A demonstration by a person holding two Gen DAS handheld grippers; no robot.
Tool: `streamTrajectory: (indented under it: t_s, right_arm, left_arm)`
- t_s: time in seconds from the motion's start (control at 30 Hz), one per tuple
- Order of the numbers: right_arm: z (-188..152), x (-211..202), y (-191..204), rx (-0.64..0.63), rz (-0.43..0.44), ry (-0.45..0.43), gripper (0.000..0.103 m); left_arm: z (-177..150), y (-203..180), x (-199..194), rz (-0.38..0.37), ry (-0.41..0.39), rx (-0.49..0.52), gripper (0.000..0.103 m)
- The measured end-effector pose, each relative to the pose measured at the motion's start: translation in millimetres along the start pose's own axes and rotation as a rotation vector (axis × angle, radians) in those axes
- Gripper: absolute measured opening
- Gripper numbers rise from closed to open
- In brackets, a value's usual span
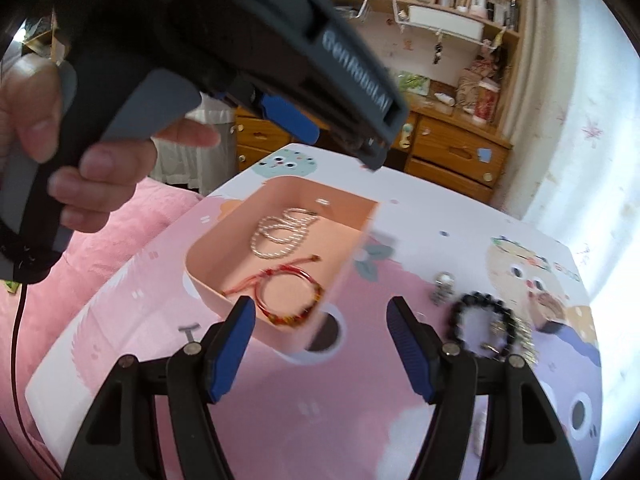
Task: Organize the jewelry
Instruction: 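Grasp a silver charm with left tool while right tool grasps white pearl bracelet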
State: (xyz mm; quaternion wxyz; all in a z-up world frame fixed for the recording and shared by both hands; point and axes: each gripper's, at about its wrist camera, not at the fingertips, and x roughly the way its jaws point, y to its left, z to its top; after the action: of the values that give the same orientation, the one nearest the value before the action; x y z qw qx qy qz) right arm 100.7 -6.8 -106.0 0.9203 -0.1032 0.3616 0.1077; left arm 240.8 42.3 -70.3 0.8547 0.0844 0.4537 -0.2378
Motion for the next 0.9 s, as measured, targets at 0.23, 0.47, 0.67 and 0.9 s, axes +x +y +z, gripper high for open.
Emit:
streamTrajectory:
  t_s: [0.23,0.47,0.67,0.9]
  right_arm:
    - [-28,-33,-37,0.006,-0.062,0.028,0.068]
    - [-56,-50,-75,0.016,-0.071,0.089,0.069]
    - [-81,-47,-103,0.02,-0.096,0.157,0.069]
    - [-102,-29,-146,0.101,-0.108,0.242,0.069]
  left_arm:
    - [-9,-52,9,-0.047,0.074,-0.021,0.055]
    - [-28,-95,22,-0.066,0.179,-0.062,0.055]
    - [-43,-113,51,-0.161,0.28,-0.229,0.055]
    - [-56,-133,83,-0.189,0.348,-0.348,0.055]
